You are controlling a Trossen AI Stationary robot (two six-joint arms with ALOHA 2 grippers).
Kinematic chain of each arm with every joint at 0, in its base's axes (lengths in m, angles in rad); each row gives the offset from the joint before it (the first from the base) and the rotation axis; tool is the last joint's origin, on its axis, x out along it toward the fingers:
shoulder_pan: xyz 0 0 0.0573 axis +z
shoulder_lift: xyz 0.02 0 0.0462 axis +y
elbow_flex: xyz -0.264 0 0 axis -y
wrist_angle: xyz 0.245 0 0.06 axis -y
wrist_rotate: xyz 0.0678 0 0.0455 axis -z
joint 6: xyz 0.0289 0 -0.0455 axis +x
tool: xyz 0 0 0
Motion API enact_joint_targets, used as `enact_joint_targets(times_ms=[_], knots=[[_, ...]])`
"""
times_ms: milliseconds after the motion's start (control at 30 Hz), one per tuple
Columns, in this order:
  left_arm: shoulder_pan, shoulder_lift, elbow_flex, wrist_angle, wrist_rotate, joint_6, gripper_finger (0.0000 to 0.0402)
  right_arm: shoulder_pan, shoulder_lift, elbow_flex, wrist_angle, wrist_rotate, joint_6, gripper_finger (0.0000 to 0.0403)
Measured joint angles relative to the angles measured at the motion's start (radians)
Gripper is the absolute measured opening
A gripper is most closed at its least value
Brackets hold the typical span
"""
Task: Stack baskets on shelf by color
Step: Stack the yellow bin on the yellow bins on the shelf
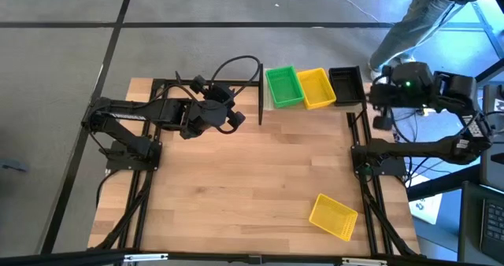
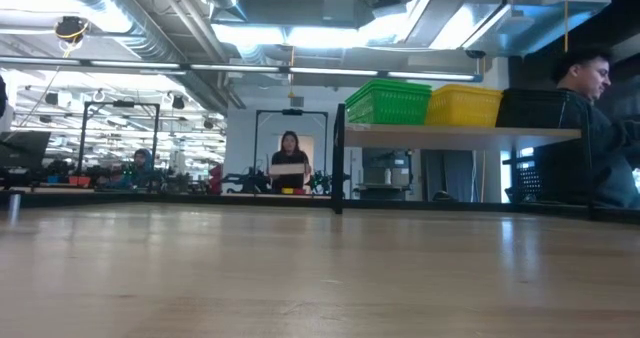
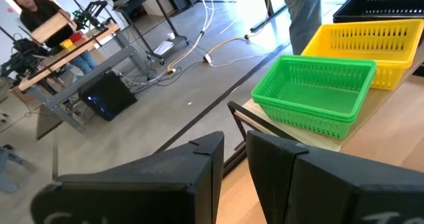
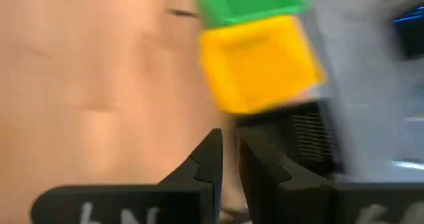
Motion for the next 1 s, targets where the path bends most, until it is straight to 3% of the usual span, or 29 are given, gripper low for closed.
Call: enact_joint_targets(times_ms=[200, 300, 467, 633, 800, 1000], knots=[[0.009, 0.000, 0.000, 0.000, 0.000, 0.000, 0.0060, 0.046, -0.039, -0.007, -0.008, -0.369, 0.203, 0.0048], [0.013, 0.000, 0.000, 0.000, 0.005, 0.001, 0.0060, 0.058, -0.060, -0.033, -0.009, -0.497, 0.302, 0.0048], [0.019, 0.000, 0.000, -0.001, 0.081, 0.001, 0.0060, 0.077, -0.109, -0.148, -0.008, -0.580, 0.479, 0.0048], [0.021, 0.000, 0.000, -0.007, 0.087, 0.001, 0.0060, 0.103, -0.160, -0.320, -0.009, -0.685, 0.563, 0.0048], [0.020, 0.000, 0.000, -0.010, 0.087, 0.001, 0.0060, 0.140, -0.193, -0.503, -0.011, -0.841, 0.567, 0.0048], [0.021, 0.000, 0.000, -0.010, 0.087, 0.001, 0.0060, 0.199, -0.187, -0.647, 0.002, -0.904, 0.471, 0.0048]])
